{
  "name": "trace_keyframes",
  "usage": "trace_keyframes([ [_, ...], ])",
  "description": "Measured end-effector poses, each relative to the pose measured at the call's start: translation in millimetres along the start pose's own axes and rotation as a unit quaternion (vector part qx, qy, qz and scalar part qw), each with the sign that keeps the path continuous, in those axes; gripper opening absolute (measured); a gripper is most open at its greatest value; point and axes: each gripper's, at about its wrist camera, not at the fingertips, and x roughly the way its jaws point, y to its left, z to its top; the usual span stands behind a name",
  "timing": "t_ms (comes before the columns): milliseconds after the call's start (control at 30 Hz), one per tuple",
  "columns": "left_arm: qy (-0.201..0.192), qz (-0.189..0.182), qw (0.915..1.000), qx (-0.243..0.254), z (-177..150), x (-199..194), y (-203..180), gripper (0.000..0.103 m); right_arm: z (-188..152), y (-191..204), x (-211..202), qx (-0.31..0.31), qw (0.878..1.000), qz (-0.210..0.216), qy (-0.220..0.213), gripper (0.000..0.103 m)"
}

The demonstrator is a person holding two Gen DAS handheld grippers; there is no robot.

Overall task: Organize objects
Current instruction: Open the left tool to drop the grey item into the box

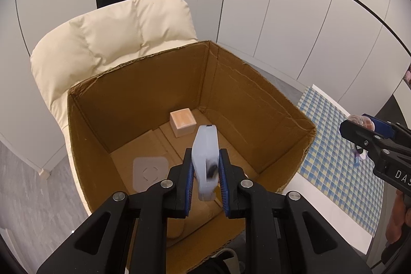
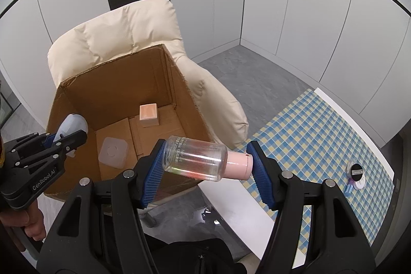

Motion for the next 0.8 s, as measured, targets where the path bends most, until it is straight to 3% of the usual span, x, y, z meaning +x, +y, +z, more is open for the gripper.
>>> trace_keyframes([
  [67,-0.006,0.009,0.9999,0.003,-0.6,-1.3,1.5,0.019,1.2,3.7,1.0,-0.003,1.0,0.002,0.0,0.066],
  [100,-0.011,0.017,0.9998,0.005,-0.7,-2.2,1.6,0.025,1.4,5.2,1.3,-0.005,1.0,0.003,-0.001,0.066],
  [133,-0.019,0.03,0.9994,0.006,-1.0,-3.8,2.3,0.032,1.8,7.0,1.9,-0.006,1.0,0.004,-0.001,0.066],
  [200,-0.032,0.043,0.9986,0.004,-0.8,-7.9,4.5,0.06,2.3,10.8,2.7,-0.009,1.0,0.005,0.0,0.066],
  [367,-0.051,0.059,0.9969,-0.007,1.1,-16.8,14.2,0.09,4.4,20.0,5.1,-0.015,1.0,0.008,-0.001,0.066],
  [500,-0.054,0.064,0.9963,-0.021,2.3,-19.7,23.2,0.103,5.9,26.6,7.2,-0.02,1.0,0.012,-0.001,0.066],
  [800,-0.052,0.066,0.996,-0.029,-1.2,-23.8,34.8,0.103,7.7,42.4,11.0,-0.031,0.999,0.02,0.0,0.066],
])
